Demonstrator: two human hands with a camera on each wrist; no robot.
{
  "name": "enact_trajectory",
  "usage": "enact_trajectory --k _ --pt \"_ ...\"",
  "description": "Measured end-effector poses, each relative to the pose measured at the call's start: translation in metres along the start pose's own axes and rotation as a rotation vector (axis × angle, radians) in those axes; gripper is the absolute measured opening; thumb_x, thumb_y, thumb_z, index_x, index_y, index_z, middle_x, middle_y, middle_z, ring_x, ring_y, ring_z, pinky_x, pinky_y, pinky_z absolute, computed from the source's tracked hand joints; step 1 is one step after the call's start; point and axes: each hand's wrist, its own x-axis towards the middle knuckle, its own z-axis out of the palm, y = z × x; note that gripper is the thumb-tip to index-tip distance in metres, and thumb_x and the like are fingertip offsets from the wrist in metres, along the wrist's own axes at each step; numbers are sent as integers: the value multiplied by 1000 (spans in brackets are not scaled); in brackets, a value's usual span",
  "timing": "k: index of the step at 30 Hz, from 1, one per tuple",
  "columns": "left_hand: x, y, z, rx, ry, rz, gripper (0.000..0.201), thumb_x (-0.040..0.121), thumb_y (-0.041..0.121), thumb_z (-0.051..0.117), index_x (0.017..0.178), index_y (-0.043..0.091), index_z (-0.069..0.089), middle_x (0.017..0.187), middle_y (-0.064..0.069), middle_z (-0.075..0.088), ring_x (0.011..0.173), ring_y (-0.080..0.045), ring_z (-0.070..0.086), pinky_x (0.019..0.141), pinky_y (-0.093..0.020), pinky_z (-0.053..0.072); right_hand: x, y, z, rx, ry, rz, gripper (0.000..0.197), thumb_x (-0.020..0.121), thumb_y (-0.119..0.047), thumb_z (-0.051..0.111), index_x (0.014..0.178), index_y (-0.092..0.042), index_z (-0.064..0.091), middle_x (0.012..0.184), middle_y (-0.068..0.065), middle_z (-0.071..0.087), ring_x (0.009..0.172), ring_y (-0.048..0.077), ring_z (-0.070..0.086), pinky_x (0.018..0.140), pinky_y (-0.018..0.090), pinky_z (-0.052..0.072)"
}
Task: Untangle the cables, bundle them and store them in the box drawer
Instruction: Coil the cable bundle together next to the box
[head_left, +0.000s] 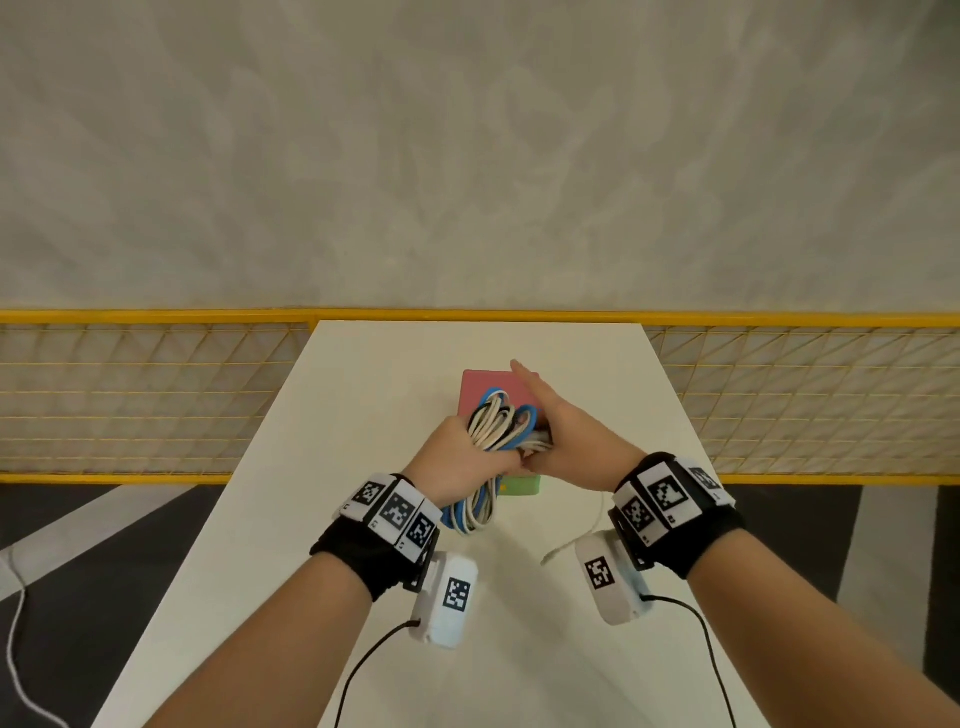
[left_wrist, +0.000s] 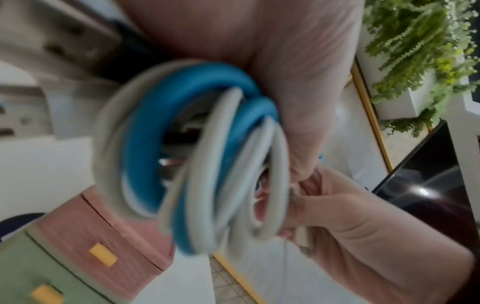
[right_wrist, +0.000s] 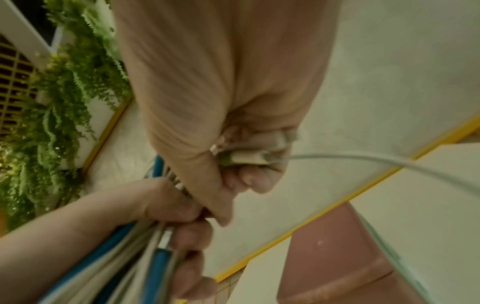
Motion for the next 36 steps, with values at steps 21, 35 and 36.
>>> enact_trajectory --k 21,35,36 --pt "7 0 1 -262 232 10 18 84 9 70 69 11 61 56 -1 59 54 -17 58 54 -24 49 1 -11 9 900 360 245 25 102 -16 34 94 -7 56 98 8 67 89 19 66 73 35 54" --pt "9 12 7 -357 240 105 17 76 1 78 80 16 71 69 8 72 66 -1 68 62 -16 53 8 -17 10 1318 160 294 17 97 -2 41 92 -5 56 96 13 66 81 18 65 72 27 58" --pt "9 13 7 -339 232 106 15 77 0 76 79 14 71 67 8 71 65 -2 67 62 -18 53 7 -14 9 1309 154 313 13 95 -3 44 98 -1 56 101 16 65 84 21 64 70 28 59"
